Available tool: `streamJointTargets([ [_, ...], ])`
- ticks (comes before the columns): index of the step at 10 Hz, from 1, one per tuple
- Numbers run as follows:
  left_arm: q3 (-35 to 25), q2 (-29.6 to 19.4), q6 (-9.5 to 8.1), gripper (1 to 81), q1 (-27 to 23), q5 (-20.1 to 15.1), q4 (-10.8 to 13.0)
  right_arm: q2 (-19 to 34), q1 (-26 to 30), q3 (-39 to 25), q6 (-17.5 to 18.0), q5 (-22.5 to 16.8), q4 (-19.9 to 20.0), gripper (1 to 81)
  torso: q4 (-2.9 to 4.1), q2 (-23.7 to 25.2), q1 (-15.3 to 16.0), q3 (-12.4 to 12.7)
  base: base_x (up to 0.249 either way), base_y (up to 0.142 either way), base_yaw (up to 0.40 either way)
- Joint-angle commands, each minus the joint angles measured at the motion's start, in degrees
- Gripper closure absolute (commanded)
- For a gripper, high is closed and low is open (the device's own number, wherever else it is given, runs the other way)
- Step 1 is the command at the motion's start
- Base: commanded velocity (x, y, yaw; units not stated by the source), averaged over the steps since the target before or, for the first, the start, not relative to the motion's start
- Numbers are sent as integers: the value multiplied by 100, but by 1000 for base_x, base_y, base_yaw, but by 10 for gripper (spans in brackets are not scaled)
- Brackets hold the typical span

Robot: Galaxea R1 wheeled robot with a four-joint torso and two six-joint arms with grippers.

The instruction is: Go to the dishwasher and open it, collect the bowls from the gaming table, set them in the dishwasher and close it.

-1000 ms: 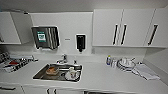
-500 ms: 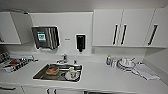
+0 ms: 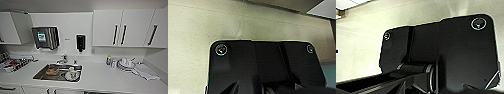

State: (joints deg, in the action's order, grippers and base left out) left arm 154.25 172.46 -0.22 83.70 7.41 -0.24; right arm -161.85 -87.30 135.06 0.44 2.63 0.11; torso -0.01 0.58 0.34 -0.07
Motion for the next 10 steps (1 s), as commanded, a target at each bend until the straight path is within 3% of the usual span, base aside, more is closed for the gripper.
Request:
streamJointTargets([
  [1,-1116,-748,-31,10,-262,-100,-55,520,234,-684,9,-272,68,10,0,566,365,0,0,0,0],
  [3,-1825,-1229,-40,10,-262,-100,-63,617,225,-772,18,-263,76,10,0,857,544,0,0,0,0],
  [5,-1925,-1337,-40,10,-262,-100,-90,634,243,-772,62,-263,130,10,0,1285,810,0,0,0,0],
  [6,-1925,-1337,-40,10,-262,-91,-107,634,252,-772,62,-264,182,10,0,1502,944,-153,0,0,0],
  [7,-1916,-1328,-31,10,-262,-91,-99,634,252,-780,62,-263,191,10,0,1705,1071,-514,0,0,0],
  [10,-1916,-1328,-31,10,-262,-91,-99,634,269,-763,62,-263,182,10,0,2210,1383,-875,0,0,0],
])
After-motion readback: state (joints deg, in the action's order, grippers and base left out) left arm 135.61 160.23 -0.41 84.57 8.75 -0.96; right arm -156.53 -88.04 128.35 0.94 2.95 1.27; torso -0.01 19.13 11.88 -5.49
